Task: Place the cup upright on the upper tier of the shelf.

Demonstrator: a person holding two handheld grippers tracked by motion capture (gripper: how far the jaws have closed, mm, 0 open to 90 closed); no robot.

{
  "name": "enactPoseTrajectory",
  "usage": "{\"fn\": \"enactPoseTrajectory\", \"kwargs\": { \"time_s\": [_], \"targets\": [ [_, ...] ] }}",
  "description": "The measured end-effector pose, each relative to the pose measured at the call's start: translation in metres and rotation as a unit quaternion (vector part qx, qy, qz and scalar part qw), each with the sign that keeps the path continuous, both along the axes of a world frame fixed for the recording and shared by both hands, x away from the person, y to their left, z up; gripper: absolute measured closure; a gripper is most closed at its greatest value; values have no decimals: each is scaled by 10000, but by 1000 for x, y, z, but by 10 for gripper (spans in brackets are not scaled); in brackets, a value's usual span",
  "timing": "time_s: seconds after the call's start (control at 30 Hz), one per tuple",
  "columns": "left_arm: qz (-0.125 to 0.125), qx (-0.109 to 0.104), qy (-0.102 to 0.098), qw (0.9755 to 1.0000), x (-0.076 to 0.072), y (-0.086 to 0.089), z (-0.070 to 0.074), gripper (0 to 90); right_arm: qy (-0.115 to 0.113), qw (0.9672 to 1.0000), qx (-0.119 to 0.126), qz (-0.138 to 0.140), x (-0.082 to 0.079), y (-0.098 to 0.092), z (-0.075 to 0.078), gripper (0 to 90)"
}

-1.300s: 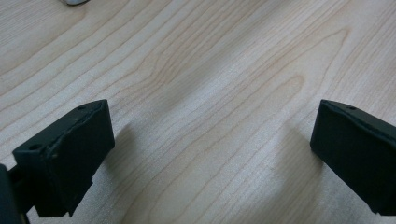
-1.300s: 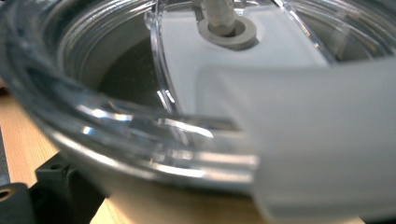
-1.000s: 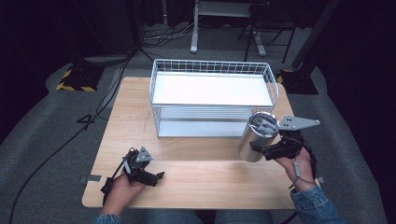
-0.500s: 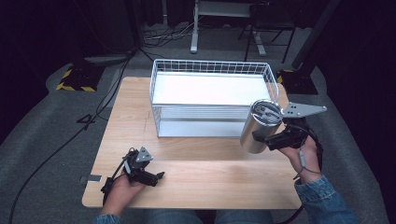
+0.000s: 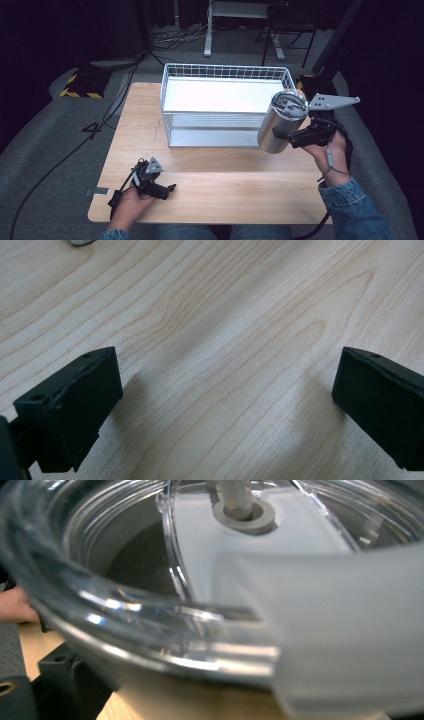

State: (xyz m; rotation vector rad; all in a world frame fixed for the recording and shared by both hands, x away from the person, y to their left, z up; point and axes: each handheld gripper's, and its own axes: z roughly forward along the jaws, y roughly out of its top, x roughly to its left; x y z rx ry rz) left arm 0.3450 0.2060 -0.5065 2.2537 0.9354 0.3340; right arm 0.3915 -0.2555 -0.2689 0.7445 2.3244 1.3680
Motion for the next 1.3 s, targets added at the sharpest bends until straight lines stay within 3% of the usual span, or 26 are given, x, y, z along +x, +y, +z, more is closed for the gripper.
{"fn": "enactPoseTrajectory", "kwargs": {
  "time_s": [0.27,0.63,0.77,0.9,1.07,1.3],
  "targets": [
    [68,-6,1,10000,-2,0,0,3,-79,10000,-59,3,10,6,21,36],
    [114,2,-4,9999,-4,0,0,6,-190,9998,22,-46,36,14,55,36],
    [115,5,3,9999,-4,0,0,5,-289,9995,-53,-63,45,21,65,36],
    [95,0,9,10000,-4,0,0,3,-357,9992,-142,-105,53,29,70,36],
    [71,-10,7,10000,-3,0,0,2,-292,9995,-16,-124,69,36,76,36],
    [80,-29,2,10000,-2,-1,0,2,-314,9994,-23,-161,86,42,83,36]
  ]
}}
